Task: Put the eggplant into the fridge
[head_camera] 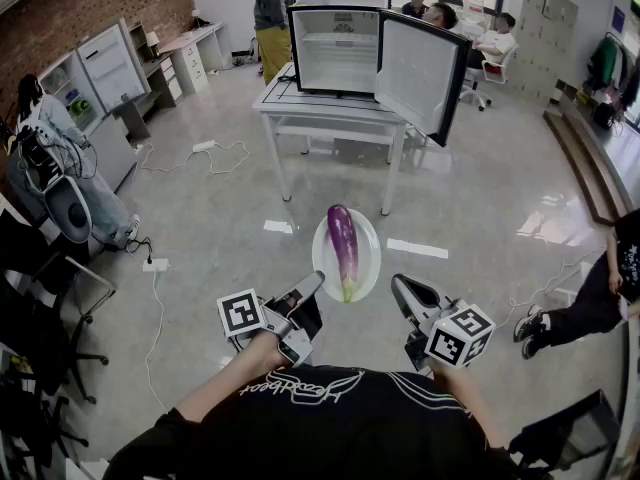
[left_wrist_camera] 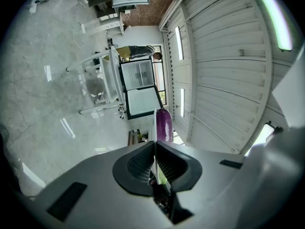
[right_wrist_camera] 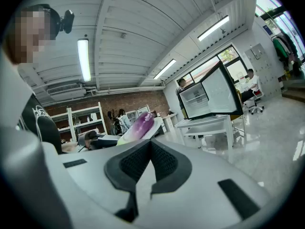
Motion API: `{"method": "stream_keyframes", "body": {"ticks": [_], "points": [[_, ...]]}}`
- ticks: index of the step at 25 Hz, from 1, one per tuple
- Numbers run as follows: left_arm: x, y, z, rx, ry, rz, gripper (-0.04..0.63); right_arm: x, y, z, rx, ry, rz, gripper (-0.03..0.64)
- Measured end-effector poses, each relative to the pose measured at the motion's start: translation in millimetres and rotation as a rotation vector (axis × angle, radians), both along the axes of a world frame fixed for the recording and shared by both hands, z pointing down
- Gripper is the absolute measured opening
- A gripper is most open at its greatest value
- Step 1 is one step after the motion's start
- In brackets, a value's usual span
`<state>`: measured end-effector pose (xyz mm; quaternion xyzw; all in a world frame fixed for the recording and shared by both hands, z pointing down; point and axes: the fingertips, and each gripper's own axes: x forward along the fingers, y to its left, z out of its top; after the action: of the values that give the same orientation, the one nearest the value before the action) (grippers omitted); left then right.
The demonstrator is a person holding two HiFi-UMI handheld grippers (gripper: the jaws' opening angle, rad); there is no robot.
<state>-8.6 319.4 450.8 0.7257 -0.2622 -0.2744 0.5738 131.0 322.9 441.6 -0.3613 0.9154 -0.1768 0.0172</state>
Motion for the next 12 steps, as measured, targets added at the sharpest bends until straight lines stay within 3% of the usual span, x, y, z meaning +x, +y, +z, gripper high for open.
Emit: {"method": "stream_keyframes", "body": {"ticks": [12], "points": [[-3.2, 7.1, 2.2, 0.004, -0.008, -0.020, 0.021, 2.8, 5.1, 0.3, 0.025, 0.003, 0.004, 0.006]]}}
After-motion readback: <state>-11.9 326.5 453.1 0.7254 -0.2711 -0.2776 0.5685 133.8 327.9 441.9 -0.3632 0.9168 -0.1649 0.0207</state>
